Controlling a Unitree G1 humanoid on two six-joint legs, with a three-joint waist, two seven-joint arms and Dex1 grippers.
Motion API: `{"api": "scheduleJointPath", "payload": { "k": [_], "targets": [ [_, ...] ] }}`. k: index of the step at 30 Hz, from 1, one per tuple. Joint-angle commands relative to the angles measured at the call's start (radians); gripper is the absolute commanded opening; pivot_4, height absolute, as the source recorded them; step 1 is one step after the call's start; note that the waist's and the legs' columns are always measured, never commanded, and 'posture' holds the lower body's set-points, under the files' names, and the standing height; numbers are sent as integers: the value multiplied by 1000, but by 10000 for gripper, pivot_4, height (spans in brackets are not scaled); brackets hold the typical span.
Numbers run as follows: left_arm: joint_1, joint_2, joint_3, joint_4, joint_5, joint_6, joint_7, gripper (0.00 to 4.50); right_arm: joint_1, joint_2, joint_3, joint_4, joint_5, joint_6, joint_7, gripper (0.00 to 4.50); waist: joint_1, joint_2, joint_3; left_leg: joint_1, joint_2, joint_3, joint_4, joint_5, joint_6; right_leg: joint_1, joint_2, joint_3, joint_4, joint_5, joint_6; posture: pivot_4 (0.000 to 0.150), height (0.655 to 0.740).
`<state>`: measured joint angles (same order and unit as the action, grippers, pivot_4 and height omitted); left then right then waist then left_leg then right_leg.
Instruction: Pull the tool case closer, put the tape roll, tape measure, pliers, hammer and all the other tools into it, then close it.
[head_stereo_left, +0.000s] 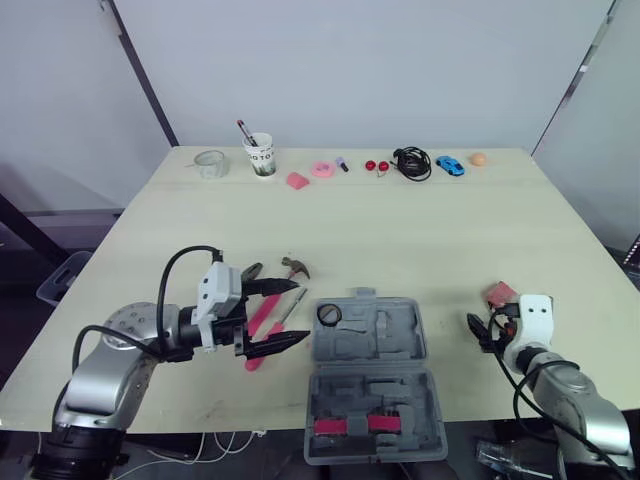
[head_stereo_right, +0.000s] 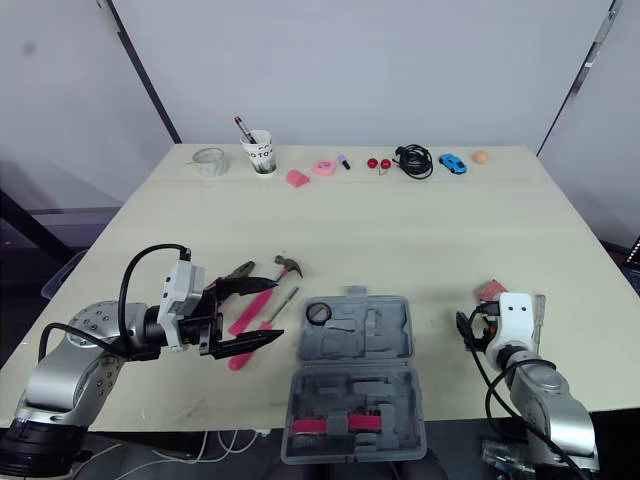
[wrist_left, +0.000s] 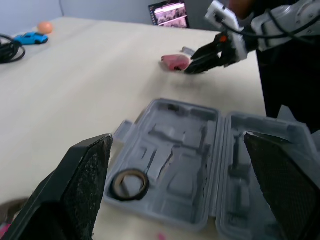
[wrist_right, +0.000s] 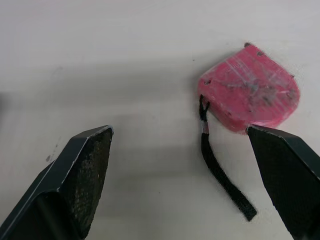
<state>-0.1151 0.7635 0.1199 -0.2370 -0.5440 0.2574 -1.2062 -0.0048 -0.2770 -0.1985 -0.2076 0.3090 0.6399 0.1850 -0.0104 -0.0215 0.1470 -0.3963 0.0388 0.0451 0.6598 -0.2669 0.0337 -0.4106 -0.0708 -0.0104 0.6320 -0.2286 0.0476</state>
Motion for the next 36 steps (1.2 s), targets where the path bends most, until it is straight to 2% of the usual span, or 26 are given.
{"api": "scheduleJointPath", "payload": {
  "k": [1, 15, 18, 20, 22, 26, 36],
  "targets": [
    [-40, 12, -10, -58, -22, 21, -3, 45000, -32, 20, -3, 45, -20, -20, -31, 44756, -1, 0, 0, 0, 0, 0, 0, 0, 0, 0, 0, 0, 0, 0, 0, 1500, 7400],
    [-55, 6, -11, -42, -3, 15, 2, 45000, -119, 68, 5, 212, -68, -100, -61, 44756, -4, -1, -1, 1, 0, 1, 1, 0, 0, 0, 1, 3, 2, 0, 1, 1500, 7400],
    [-52, 6, -11, -43, -3, 16, 1, 45000, -120, 75, 8, 213, -81, -107, -77, 37422, -4, -1, -1, 1, 0, 1, 1, 0, 0, 0, 1, 3, 2, 0, 1, 1500, 7400],
    [-50, 6, -11, -43, -3, 16, 1, 45000, -121, 82, 5, 213, -86, -109, -87, 27558, -5, -1, -1, 1, 0, 1, 1, 0, 0, 0, 1, 3, 2, 0, 1, 1500, 7400],
    [-50, 5, -12, -42, -3, 17, 1, 45000, -122, 84, 4, 212, -90, -108, -91, 20336, -5, -1, -1, 1, 0, 1, 1, 0, 0, 0, 2, 3, 2, 1, 1, 1500, 7400],
    [-52, 3, -14, -40, -1, 15, 2, 45000, -132, 90, 3, 214, -98, -108, -97, 683, -5, -1, -1, 2, 0, 1, 1, 0, 0, 0, 2, 3, 3, 1, 1, 1500, 7400],
    [-51, -7, -19, -32, 8, 9, 3, 45000, -161, 104, -5, 239, -103, -108, -116, 683, -5, -1, -1, 2, 0, 1, 1, 0, 0, 0, 2, 4, 4, 1, 1, 1500, 7400]
  ]
}}
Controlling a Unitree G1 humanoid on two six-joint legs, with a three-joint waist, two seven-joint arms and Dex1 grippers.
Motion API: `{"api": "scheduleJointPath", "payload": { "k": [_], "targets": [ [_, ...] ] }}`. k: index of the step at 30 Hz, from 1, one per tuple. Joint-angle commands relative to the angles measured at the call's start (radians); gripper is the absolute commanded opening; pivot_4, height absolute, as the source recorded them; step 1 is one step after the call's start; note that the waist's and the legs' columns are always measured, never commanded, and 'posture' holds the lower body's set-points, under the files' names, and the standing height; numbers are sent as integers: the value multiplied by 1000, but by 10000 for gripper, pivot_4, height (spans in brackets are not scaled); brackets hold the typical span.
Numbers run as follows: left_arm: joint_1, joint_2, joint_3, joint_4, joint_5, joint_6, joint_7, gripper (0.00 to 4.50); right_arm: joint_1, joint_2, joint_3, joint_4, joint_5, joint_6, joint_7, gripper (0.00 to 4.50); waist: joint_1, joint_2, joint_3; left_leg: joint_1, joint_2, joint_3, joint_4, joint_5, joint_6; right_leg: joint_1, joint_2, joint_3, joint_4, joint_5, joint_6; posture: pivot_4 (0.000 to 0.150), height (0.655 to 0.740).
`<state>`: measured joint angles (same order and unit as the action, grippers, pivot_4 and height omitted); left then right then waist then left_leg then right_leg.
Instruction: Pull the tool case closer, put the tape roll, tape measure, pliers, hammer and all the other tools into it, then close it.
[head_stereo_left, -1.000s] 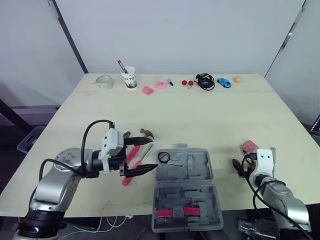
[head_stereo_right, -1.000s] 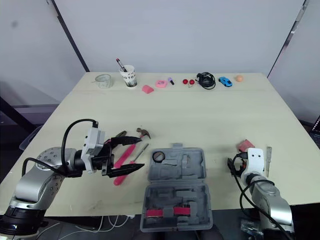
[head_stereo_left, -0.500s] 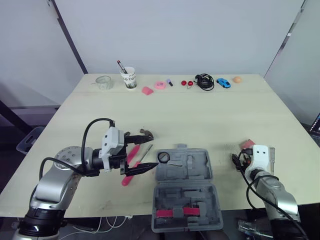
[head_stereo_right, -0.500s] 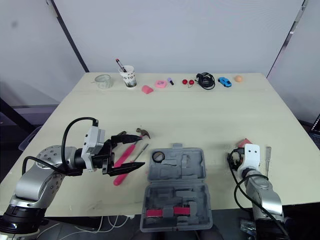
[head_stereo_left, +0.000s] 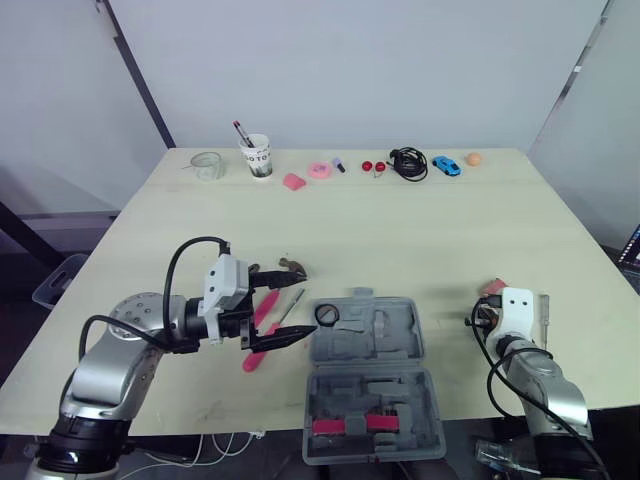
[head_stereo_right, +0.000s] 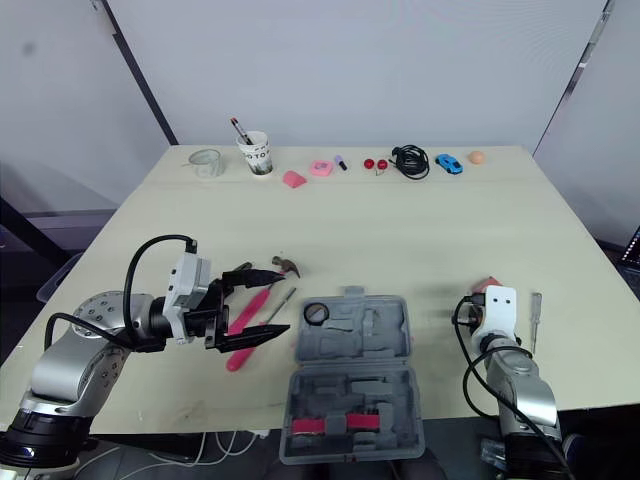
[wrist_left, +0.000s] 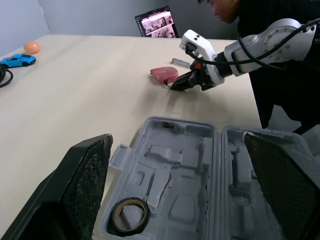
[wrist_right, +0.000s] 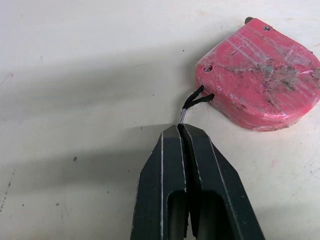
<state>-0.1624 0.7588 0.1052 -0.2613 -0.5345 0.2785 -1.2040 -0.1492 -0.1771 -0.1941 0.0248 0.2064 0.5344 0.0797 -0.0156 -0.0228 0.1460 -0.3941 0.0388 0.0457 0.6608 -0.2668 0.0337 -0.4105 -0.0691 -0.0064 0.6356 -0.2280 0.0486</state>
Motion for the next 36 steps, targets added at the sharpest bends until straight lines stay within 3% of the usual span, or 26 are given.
{"api": "scheduleJointPath", "payload": {
  "k": [1, 17, 27, 36],
  "targets": [
    [-3, -3, -5, -7, 0, -14, 1, 45000, -19, 6, -10, 7, 1, -1, -13, 683, 0, 0, 0, 0, 0, 0, 0, 0, 0, 0, 0, 0, 0, 0, 0, 1500, 7400],
    [9, -8, -7, 0, 8, -32, 0, 45000, 13, -11, 30, -34, -20, 18, 25, 683, 0, 0, 0, 1, 0, 0, 0, 0, 0, 0, 0, 1, 1, 0, 0, 1500, 7400],
    [17, -2, -6, -11, 2, -29, -4, 45000, 158, -80, 28, -218, -10, 119, 88, 683, 4, 0, 0, 1, 0, 0, 0, 0, 0, 0, 0, 1, 1, 0, 0, 1500, 7400],
    [4, -4, -23, -7, 0, -26, -13, 45000, 221, -56, 12, -306, 14, 153, 77, 683, 4, 0, 0, 1, 0, 0, 0, 0, 0, 0, 0, 1, 1, -1, -1, 1500, 7400]
  ]
}}
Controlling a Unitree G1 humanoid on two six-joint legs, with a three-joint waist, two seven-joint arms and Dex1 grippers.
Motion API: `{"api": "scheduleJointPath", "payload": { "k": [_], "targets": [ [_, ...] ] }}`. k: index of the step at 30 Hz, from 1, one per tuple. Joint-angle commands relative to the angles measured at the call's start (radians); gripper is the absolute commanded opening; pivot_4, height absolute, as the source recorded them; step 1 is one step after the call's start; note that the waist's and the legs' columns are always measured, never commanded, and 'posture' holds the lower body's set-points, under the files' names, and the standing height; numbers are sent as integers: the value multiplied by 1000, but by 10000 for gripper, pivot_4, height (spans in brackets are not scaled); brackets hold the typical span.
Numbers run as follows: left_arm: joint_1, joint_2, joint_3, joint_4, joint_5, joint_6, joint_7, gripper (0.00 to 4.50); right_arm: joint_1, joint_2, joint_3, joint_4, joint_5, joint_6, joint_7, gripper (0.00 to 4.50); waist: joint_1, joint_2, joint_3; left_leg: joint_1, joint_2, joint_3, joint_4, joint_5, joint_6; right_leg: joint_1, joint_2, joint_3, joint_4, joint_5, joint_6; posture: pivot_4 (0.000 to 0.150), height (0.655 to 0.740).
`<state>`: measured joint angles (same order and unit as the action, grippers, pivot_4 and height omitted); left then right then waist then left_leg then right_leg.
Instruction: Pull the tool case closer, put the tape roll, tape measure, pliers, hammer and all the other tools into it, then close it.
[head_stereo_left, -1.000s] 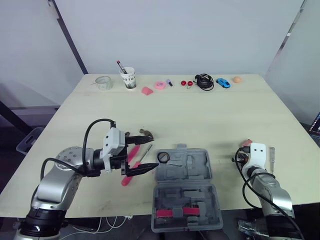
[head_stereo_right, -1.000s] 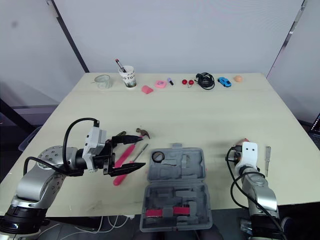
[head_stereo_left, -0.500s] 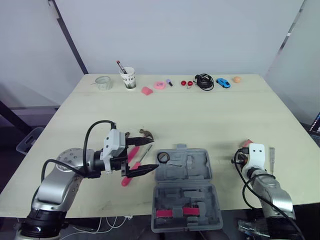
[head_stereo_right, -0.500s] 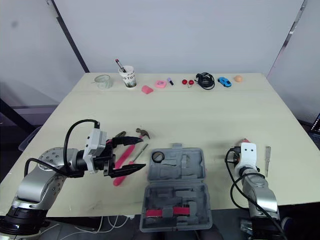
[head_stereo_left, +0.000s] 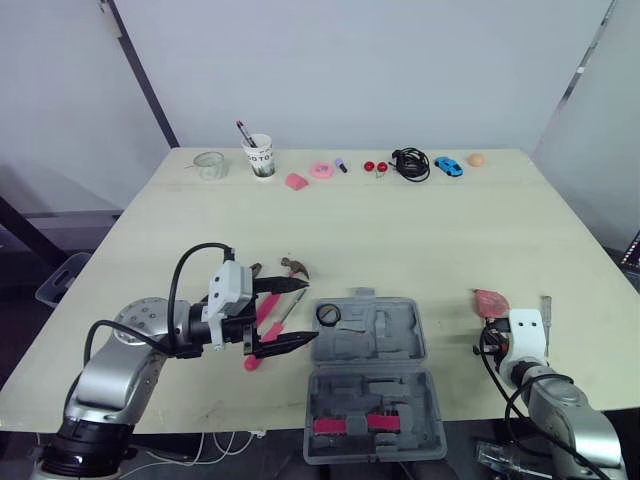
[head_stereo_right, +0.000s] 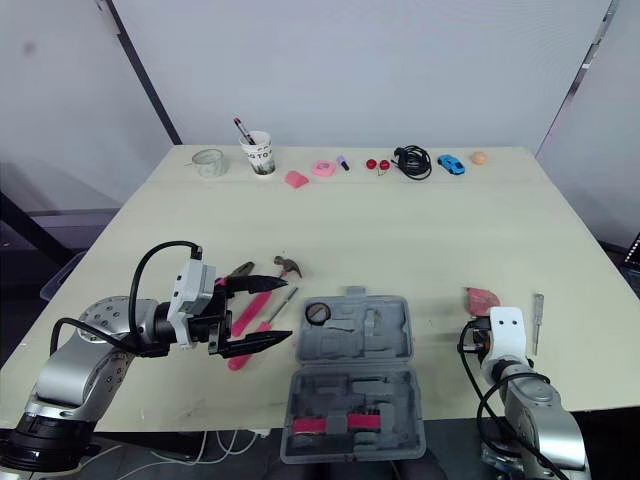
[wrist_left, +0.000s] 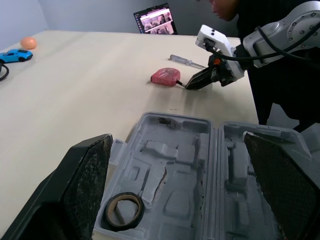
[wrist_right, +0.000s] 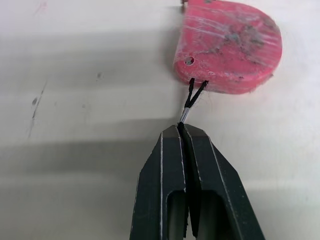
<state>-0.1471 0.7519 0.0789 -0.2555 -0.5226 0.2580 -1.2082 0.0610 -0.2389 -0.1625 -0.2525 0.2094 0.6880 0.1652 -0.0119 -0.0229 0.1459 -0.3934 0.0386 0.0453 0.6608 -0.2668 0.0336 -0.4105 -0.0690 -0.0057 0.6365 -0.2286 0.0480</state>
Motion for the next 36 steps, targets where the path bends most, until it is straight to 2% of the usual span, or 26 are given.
{"api": "scheduleJointPath", "payload": {
  "k": [1, 2, 4, 16, 19, 20, 27, 36],
  "targets": [
    [-13, 3, 2, -12, -12, -6, -10, 45000, 10, 8, -21, -28, 12, -2, -7, 5604, 0, 0, 0, 0, 0, 0, 0, 0, 0, 0, 0, 0, 0, 0, 0, 1500, 7400],
    [-15, 3, -1, -10, -12, -6, -11, 45000, 5, 8, -22, -24, 12, -6, -6, 6567, 0, 0, 0, 0, 0, 0, 0, 0, 0, 0, 0, 0, 0, 0, 0, 1500, 7400],
    [-16, 2, -4, -7, -11, -7, -13, 45000, -5, 8, -24, -11, 8, -14, -5, 14011, -1, 0, 0, 0, 0, 0, 0, 0, 0, 0, 0, 0, 0, 0, 0, 1500, 7400],
    [-21, 1, -6, -1, -6, -11, -13, 45000, -65, 16, -53, 88, 19, -56, -6, 14011, -1, 0, 0, 0, 0, 0, 0, 0, 0, 0, 0, 0, 0, 0, 0, 1500, 7400],
    [-18, -1, -5, -4, -8, -12, -13, 45000, -55, 12, -49, 85, 25, -54, 10, 5666, -1, 0, 0, 0, 0, 0, 0, 0, 0, 0, 0, 0, 0, 0, 0, 1500, 7400],
    [-17, -1, -4, -5, -10, -12, -13, 45000, -53, 11, -47, 85, 23, -56, 10, 299, -1, 0, 0, 0, 0, 0, 0, 0, 0, 0, 0, 0, 0, 0, 0, 1500, 7400],
    [-16, -4, -5, -12, -23, -9, -27, 45000, -25, -4, -29, 64, 11, -60, 24, 299, 0, 0, 0, 0, 0, 0, 0, 0, 0, 0, 0, 0, 0, 0, 0, 1500, 7400],
    [-34, 9, -29, -15, -49, -4, -103, 45000, 148, -143, 65, -126, 47, -7, 198, 299, 1, -1, 0, 0, 0, 0, 1, 0, 0, 0, 0, 0, 0, -1, -1, 1500, 7400]
  ]
}}
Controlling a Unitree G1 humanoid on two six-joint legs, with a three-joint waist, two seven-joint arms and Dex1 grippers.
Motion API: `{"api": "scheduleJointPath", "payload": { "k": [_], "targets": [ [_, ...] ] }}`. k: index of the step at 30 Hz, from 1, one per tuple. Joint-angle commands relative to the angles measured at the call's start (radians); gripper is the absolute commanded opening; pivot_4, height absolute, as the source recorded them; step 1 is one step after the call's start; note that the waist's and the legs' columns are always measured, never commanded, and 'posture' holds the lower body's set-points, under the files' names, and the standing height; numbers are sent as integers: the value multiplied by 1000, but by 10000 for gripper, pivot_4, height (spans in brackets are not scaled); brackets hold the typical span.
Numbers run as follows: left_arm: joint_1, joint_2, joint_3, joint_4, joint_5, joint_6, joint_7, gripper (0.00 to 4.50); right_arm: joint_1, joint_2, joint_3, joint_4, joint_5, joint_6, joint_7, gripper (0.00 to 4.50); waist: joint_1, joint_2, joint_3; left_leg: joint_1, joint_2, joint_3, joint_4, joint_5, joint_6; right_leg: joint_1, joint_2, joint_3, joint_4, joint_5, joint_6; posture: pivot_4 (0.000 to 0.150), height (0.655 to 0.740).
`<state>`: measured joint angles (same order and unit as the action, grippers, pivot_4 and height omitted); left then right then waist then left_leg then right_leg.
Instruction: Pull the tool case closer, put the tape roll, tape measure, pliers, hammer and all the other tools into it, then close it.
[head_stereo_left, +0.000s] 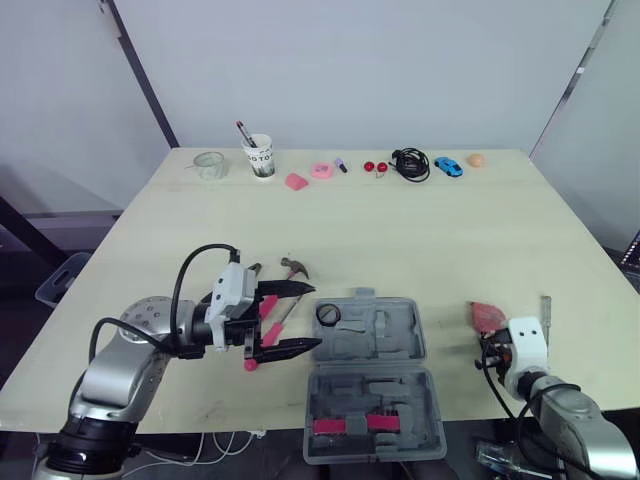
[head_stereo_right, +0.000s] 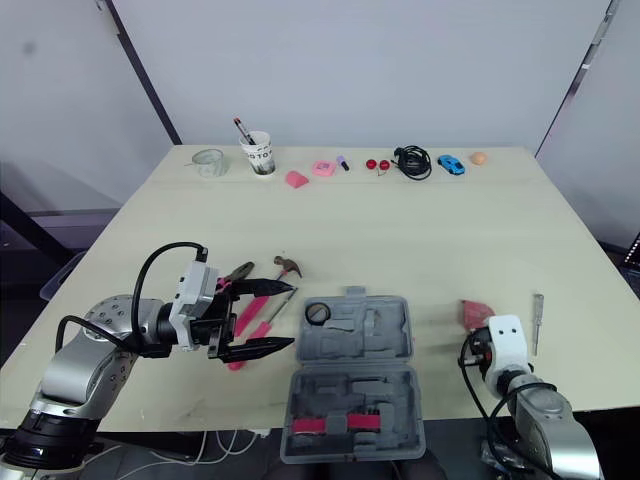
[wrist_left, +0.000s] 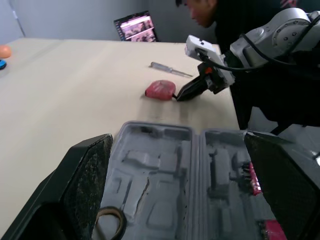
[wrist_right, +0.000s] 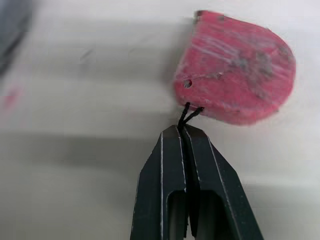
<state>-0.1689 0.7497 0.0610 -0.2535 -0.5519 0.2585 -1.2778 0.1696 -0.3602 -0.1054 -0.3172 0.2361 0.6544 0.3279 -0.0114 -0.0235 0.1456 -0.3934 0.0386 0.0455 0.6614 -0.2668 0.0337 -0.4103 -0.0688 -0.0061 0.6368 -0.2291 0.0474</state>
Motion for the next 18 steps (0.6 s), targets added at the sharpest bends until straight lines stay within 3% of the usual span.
{"api": "scheduleJointPath", "payload": {
  "k": [1, 8, 18],
  "targets": [
    [-14, 12, -14, -17, -22, -5, -46, 45000, 56, -34, 10, -80, 22, 31, 44, 299, 0, 0, 0, 0, 0, 0, 0, 0, 0, 0, 0, 0, 0, 0, 0, 1500, 7400],
    [-29, 21, -41, -37, -54, 1, -134, 45000, 201, -91, 40, -232, 61, 100, 98, 299, 3, 0, 0, -1, 0, 0, 1, 0, 0, 0, 0, -1, 0, -1, -1, 1500, 7400],
    [-55, 25, -56, -34, -64, 2, -190, 45000, 263, -148, 36, -296, 86, 153, 125, 299, 6, -1, -1, -2, 0, -1, 5, 0, 0, 0, 0, -1, 1, -2, 0, 1500, 7400]
  ]
}}
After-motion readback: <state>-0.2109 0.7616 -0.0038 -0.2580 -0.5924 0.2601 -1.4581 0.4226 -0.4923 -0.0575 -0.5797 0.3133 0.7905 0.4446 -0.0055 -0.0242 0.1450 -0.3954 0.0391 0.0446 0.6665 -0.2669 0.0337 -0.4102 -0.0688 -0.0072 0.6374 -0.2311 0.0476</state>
